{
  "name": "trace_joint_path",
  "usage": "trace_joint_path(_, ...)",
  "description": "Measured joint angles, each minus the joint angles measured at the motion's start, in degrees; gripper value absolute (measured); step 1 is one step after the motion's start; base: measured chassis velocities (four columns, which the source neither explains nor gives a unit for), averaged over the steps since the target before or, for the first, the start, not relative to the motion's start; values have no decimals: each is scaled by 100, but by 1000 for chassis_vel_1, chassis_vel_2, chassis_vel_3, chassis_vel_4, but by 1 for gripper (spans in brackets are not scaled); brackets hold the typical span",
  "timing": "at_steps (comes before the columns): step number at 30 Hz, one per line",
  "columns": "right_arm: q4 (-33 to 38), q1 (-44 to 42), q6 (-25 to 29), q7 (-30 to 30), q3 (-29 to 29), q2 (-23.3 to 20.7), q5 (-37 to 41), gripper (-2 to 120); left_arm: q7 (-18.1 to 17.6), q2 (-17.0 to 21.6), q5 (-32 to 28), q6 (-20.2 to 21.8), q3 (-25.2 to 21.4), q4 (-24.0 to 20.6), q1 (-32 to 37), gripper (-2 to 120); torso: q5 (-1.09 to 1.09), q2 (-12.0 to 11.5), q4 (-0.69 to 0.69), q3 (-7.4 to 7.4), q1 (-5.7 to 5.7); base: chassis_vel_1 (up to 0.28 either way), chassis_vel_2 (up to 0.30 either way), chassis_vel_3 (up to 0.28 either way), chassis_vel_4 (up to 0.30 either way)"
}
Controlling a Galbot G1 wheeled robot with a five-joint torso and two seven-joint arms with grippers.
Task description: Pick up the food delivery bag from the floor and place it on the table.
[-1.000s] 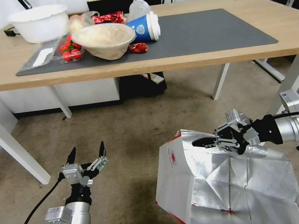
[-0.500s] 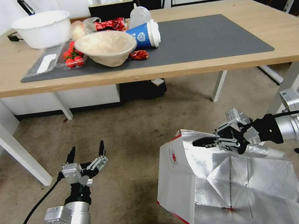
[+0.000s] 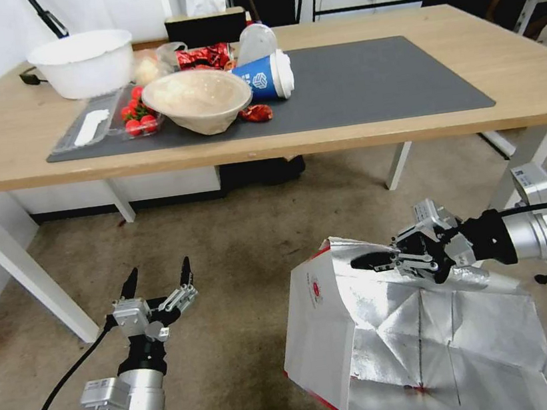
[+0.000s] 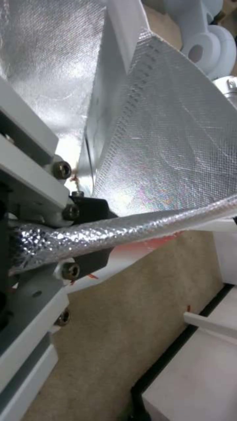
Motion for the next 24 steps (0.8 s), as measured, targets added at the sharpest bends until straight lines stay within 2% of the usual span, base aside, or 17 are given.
trace_joint_path(24, -45, 11, -10, -9, 7, -195, 44, 0, -5, 41, -4, 29, -8, -6, -10, 100, 0, 549, 0, 382, 168, 0, 0, 0, 0)
